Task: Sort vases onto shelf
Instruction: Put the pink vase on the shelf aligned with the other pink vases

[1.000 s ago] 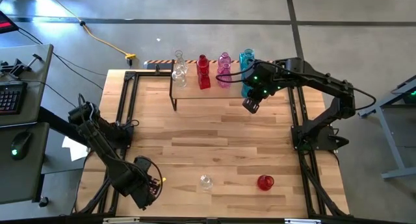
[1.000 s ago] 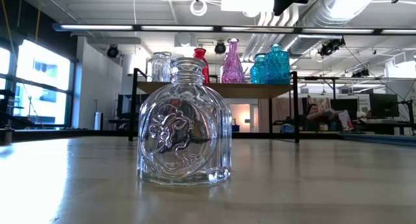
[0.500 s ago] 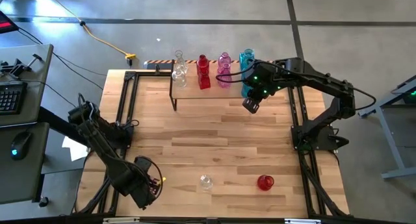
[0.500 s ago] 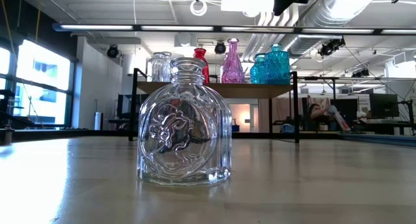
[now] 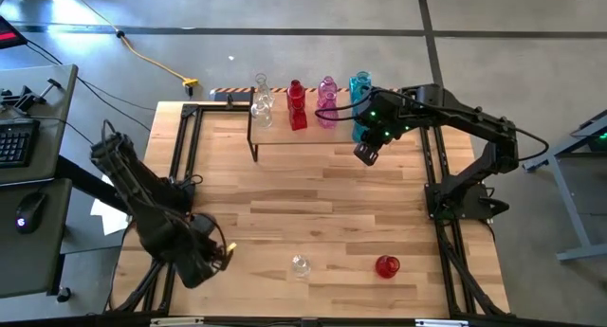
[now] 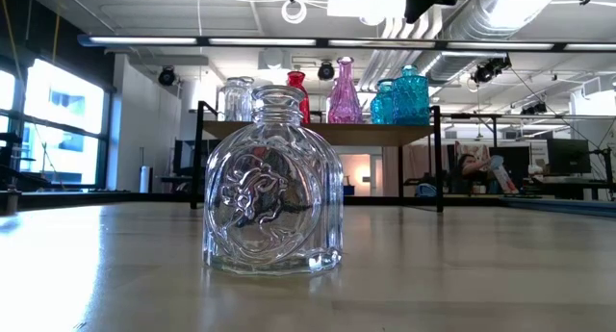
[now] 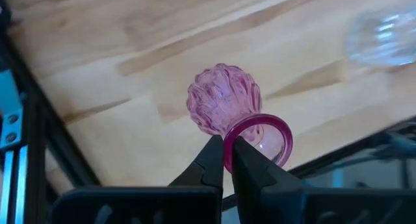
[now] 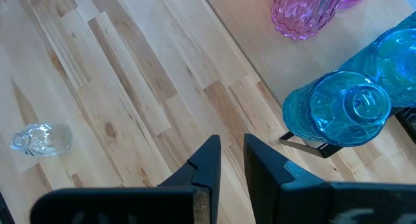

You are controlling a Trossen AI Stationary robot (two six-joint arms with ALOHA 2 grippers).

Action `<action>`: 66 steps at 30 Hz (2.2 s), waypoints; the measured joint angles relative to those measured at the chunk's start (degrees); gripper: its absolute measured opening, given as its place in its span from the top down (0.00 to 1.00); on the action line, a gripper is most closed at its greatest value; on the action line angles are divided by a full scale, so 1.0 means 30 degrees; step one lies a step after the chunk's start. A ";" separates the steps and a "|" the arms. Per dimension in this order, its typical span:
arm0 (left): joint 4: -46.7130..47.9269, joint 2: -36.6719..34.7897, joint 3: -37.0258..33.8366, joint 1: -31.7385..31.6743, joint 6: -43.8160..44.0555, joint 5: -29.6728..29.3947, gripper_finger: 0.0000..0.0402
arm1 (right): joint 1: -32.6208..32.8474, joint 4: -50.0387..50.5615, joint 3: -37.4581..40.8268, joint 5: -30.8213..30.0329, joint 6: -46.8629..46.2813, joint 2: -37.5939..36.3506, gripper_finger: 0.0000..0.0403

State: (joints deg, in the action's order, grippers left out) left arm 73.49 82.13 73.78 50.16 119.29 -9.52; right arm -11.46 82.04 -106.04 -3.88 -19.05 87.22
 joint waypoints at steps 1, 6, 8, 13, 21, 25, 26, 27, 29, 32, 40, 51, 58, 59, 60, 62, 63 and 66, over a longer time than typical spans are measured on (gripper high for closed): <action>0.0001 -0.0380 0.0000 -0.0103 -0.0162 -0.0336 1.00 | 0.0000 0.0000 0.0000 0.0006 -0.0003 0.0000 0.89; 0.0007 -0.1984 0.0000 -0.0965 -0.1518 -0.2086 1.00 | 0.0421 0.0000 0.0000 0.0337 -0.0146 0.0000 0.89; -0.0005 -0.2567 0.0000 -0.1509 -0.2322 -0.2594 1.00 | 0.0743 0.0000 0.0000 0.0364 -0.0256 0.0000 0.89; -0.0063 -0.3632 0.0015 -0.3249 -0.4994 -0.3076 1.00 | 0.1476 0.0000 0.0000 0.0372 -0.0906 0.0000 0.89; -0.1249 -0.4250 0.0239 -0.6614 -1.0429 -0.3076 1.00 | 0.2695 -0.1419 0.0000 0.0683 -0.0363 0.0244 0.89; -0.1884 -0.4251 0.0627 -0.8208 -1.3384 -0.2935 1.00 | 0.3385 -0.2613 0.0007 0.0911 0.0988 0.0468 0.89; -0.2098 -0.4255 0.0681 -0.8576 -1.4087 -0.2863 1.00 | 0.3539 -0.2766 0.0007 0.0922 0.1245 0.0556 0.89; -0.2328 -0.4245 0.0736 -0.8918 -1.4727 -0.2740 1.00 | 0.3683 -0.3116 0.0007 0.0939 0.1403 0.0668 0.89; -0.2526 -0.4220 0.0938 -0.9570 -1.5917 -0.2366 1.00 | 0.3940 -0.3744 0.0007 0.0962 0.1514 0.0798 0.88; -0.2505 -0.4248 0.1201 -1.0415 -1.7656 -0.1833 1.00 | 0.4264 -0.4703 0.0007 0.0957 0.1673 0.1141 0.84; -0.3940 -0.4234 0.1224 -1.2503 -2.1656 -0.0418 1.00 | 0.4904 -0.7681 0.0007 0.0954 0.2524 0.2665 0.73; -0.6264 -0.4234 0.1239 -1.4676 -2.5302 0.0688 1.00 | 0.5129 -1.1858 0.0007 0.0726 0.5103 0.4858 0.70; -0.7054 -0.4183 0.1239 -1.5474 -2.6320 0.1097 1.00 | 0.5127 -1.3180 0.0007 -0.1706 0.6410 0.5250 0.70; -0.7067 -0.4183 0.1239 -1.5619 -2.6351 0.1157 1.00 | 0.5121 -1.3479 0.0007 -0.1702 0.6482 0.5253 0.70; -0.7067 -0.4183 0.1239 -1.5749 -2.6386 0.1159 1.00 | 0.5115 -1.3898 0.0007 -0.1642 0.6512 0.5253 0.70; -0.7064 -0.4183 0.1239 -1.6003 -2.6634 0.1150 1.00 | 0.5129 -1.4599 0.0007 -0.1504 0.6545 0.5246 0.70; -0.7094 -0.4183 0.1239 -1.6110 -2.6686 0.1142 1.00 | 0.5129 -1.4729 0.0007 -0.1494 0.6762 0.5246 0.70; -0.7540 -0.4183 0.1239 -1.6357 -2.6977 0.1135 1.00 | 0.5129 -1.5142 0.0007 -0.1484 0.7322 0.5246 0.70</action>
State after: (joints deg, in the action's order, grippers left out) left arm 50.87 69.58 77.49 1.09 38.35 -6.11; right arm 3.92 36.61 -106.02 -8.33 2.92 102.96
